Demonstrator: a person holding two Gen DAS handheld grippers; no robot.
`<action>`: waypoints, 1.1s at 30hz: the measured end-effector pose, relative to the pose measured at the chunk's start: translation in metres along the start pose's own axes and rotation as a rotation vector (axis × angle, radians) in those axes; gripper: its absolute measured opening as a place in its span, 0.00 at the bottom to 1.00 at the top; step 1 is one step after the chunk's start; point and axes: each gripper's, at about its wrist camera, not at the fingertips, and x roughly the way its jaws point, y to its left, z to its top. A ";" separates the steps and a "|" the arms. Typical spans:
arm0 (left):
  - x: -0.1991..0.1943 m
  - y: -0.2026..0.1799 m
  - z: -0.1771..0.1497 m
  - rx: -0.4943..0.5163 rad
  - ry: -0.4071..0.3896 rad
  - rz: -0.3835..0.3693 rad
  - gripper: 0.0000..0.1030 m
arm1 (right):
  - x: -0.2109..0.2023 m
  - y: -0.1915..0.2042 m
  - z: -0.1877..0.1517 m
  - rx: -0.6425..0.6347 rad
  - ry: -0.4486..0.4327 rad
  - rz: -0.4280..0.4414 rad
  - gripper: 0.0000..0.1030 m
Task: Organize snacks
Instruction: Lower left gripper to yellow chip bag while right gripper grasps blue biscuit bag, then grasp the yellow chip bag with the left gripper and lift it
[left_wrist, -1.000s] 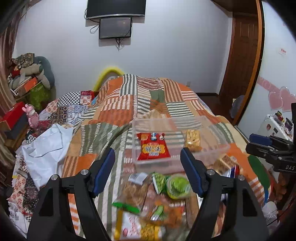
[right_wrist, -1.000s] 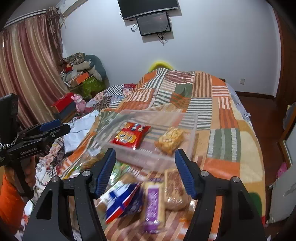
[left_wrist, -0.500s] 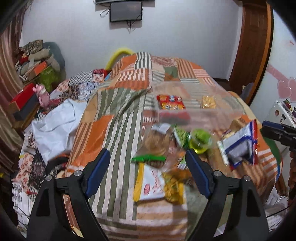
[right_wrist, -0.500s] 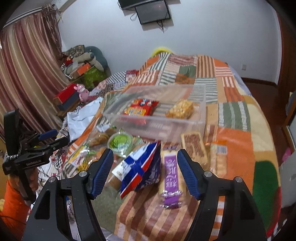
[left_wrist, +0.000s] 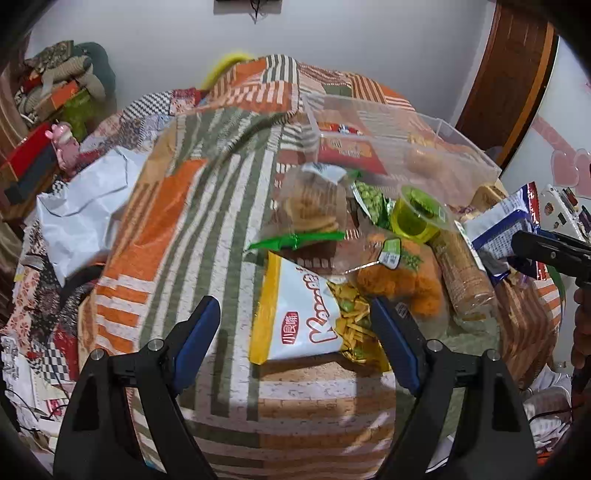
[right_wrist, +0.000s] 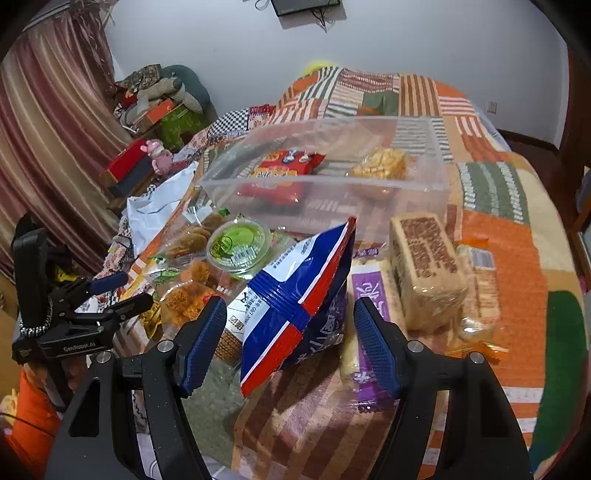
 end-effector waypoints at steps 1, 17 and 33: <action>0.002 0.001 0.000 -0.005 0.001 -0.001 0.81 | 0.001 -0.001 -0.001 0.003 0.003 -0.002 0.66; -0.004 -0.002 -0.011 -0.041 -0.020 -0.088 0.36 | 0.003 0.000 -0.003 -0.002 0.012 0.018 0.52; -0.065 0.008 0.020 -0.047 -0.175 -0.063 0.06 | -0.028 0.005 0.010 -0.017 -0.087 0.044 0.47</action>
